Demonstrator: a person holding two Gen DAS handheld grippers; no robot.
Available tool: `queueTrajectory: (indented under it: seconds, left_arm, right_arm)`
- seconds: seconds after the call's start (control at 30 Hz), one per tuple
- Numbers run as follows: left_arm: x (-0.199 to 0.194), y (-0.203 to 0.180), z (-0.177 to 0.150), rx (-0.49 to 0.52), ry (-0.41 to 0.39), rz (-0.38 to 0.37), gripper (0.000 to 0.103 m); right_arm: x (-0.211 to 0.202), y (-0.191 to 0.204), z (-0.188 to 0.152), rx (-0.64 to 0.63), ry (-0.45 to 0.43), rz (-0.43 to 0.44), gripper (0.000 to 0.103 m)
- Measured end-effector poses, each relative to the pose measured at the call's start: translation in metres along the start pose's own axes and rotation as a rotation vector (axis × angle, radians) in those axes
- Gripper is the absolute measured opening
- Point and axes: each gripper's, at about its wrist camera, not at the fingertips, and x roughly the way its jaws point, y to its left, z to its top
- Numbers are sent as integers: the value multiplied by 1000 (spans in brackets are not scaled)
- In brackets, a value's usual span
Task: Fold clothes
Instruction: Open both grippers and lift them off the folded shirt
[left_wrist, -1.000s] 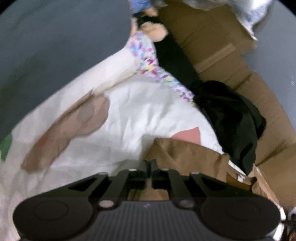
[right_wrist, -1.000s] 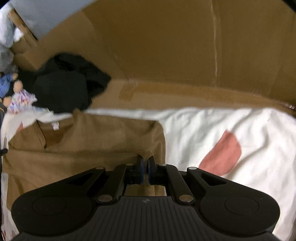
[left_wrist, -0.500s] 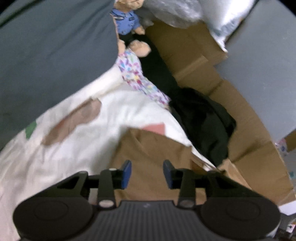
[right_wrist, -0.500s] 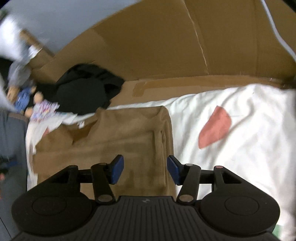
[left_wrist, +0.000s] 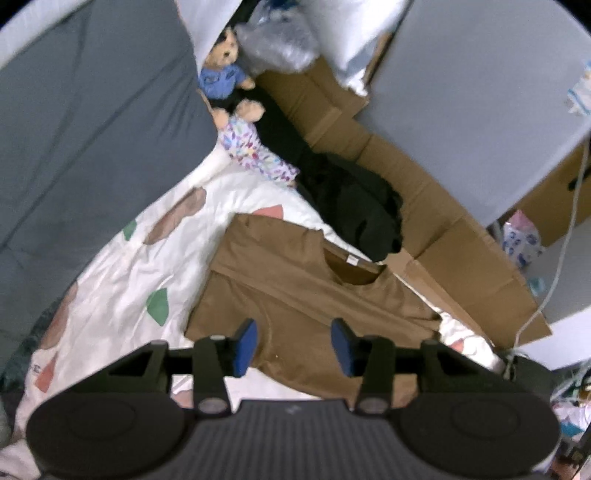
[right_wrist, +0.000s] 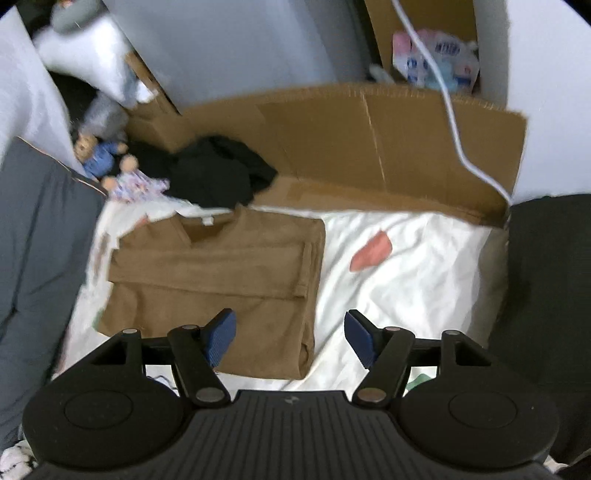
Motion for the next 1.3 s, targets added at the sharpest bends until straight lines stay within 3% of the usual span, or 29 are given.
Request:
queueTrajectory:
  seconds: [0.2,0.33,0.5,0.6,0.67,0.7,0.8,0.93,1.3]
  left_arm:
    - [-16,11,20,11,-40,6,46]
    - [-13,24,60,46,-48,19,45]
    - [12,45,114,132,-30,32,45]
    - [44,62,128,152,-45,6,43]
    - [83,77,123,166,-70,-25,14]
    - [101,84,119,169,-54,-51,11]
    - [151,101,103,182,-18,-85,12]
    - [199,115,85,210,1,-104,13]
    - [295,145,51,253,-44,-208,18]
  right_arm:
    - [-9,2,19,-33,-19,-6,69]
    - [5,-5,29,-17,10,15,69]
    - [45,-14,44,-20,52,-12,69]
    - [72,-18,44,-6,80,4,65]
    - [91,-21,43,2,102,18,51]
    - [101,-22,43,7,114,24,50]
    - [139,-30,38,50,134,29,49]
    - [157,-32,30,89,114,40,49]
    - [191,-20,6,56,74,-1,49]
